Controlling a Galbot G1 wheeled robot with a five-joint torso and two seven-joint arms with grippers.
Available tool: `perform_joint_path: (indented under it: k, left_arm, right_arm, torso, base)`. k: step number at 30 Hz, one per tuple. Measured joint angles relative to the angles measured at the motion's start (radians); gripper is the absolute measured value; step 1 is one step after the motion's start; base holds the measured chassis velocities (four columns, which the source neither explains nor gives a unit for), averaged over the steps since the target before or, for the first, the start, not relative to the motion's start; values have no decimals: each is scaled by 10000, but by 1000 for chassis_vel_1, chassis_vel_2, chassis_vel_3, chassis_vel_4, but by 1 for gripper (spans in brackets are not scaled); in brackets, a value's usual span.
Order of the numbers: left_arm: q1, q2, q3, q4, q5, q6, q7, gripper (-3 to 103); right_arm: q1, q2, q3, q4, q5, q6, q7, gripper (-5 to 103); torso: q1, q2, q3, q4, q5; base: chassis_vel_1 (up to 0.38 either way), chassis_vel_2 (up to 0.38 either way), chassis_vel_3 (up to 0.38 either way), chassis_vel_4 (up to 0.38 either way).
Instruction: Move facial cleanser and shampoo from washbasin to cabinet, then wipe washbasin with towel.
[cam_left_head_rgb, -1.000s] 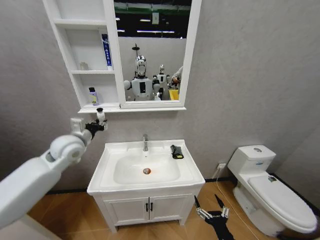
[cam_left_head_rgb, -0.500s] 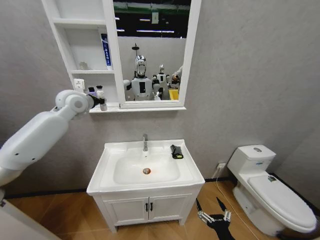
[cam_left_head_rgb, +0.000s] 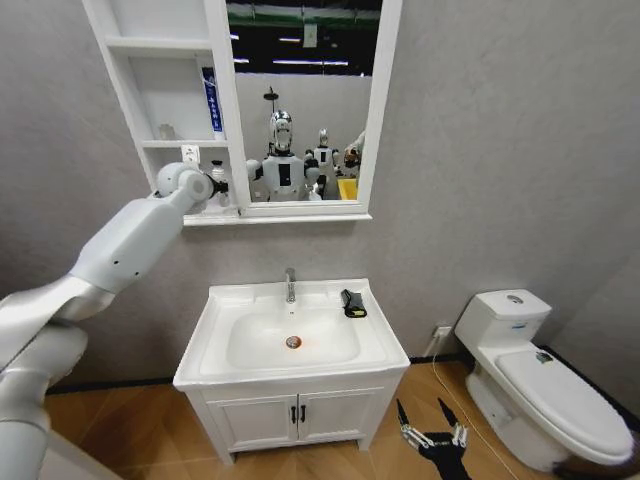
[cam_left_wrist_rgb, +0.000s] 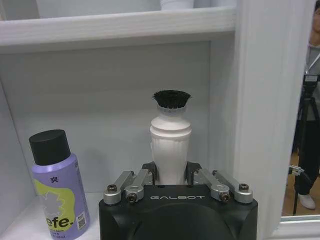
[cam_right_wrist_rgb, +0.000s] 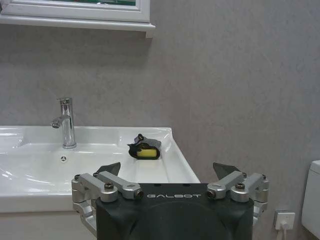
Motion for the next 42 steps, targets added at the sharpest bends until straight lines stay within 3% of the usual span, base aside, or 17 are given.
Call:
perform_joint_path:
  k: [4, 9, 12, 16, 18, 22, 25, 26, 30, 35, 37, 38, 41, 42]
  left_arm:
    - [72, -225, -151, 478, 249, -88, 142, 30]
    - [173, -308, -351, 595, -97, -115, 68, 29]
    - [315, -143, -360, 518, 201, -51, 195, 45]
    - [401, 13, -380, 350, 215, -46, 199, 56]
    - [645, 367, -458, -107, 162, -38, 184, 66]
    - [1140, 972, -757, -972, 48, -241, 331, 77]
    - [2342, 2006, -1828, -2573, -20, -1197, 1206, 93]
    - [2342, 2006, -1828, -2573, -20, -1197, 1206, 93]
    - [4375, 3481, -3196, -4356, 250, -1848, 1985, 100]
    - [5997, 4407, -4281, -5944, 163, -2314, 2044, 100]
    - [7694, 4923, -5274, -7423, 155, -2794, 1750, 100]
    - [7694, 4923, -5274, -7423, 155, -2794, 1750, 100]
    - [10779, 4962, -7451, -8899, 774, -3125, 1440, 100]
    - [10779, 4962, -7451, -8899, 774, -3125, 1440, 100]
  right_arm:
    - [-22, -39, 75, -30, 49, 14, 1, 100]
    - [-8, -59, 113, -27, 85, 3, 1, 100]
    - [48, -58, 87, -18, 59, -57, 1, 100]
    - [81, -53, 66, 18, 41, -122, 1, 100]
    - [109, -49, 41, 81, 19, -177, 2, 100]
    - [114, -48, 38, 99, 16, -189, 6, 100]
    - [122, -33, 6, 104, 174, -190, 44, 100]
    - [122, -33, 6, 104, 174, -190, 44, 100]
    - [170, -44, -4, 172, 233, -227, 96, 100]
    - [185, -37, -64, 233, 128, -288, 102, 100]
    - [138, 2, -72, 295, 57, -317, 134, 100]
    - [138, 2, -72, 295, 57, -317, 134, 100]
    - [16, 55, 20, 310, 40, -267, 204, 100]
    - [16, 55, 20, 310, 40, -267, 204, 100]
  torso:
    - [-1, 0, 0, 0, 0]
    - [-2, 1, -3, -2, 5]
    - [-1, 1, -1, 0, -3]
    - [-2, 2, -1, -1, 2]
    - [-2, 1, -1, -3, -1]
    - [-2, 2, -1, -1, 1]
    - [-2, 2, -2, -4, 4]
    - [-2, 2, -2, -4, 4]
    - [-3, 1, -2, 7, -9]
    - [-3, 2, -3, 3, 1]
    - [-3, 3, -4, 1, 4]
    - [-3, 3, -4, 1, 4]
    - [-3, 3, -3, -6, 3]
    - [-3, 3, -3, -6, 3]
  base:
    - [0, 0, 0, 0]
    - [0, 0, 0, 0]
    - [0, 0, 0, 0]
    - [0, 0, 0, 0]
    - [0, 0, 0, 0]
    - [0, 0, 0, 0]
    - [0, 0, 0, 0]
    - [0, 0, 0, 0]
    - [0, 0, 0, 0]
    - [0, 0, 0, 0]
    - [0, 0, 0, 0]
    - [0, 0, 0, 0]
    - [0, 0, 0, 0]
    - [0, 0, 0, 0]
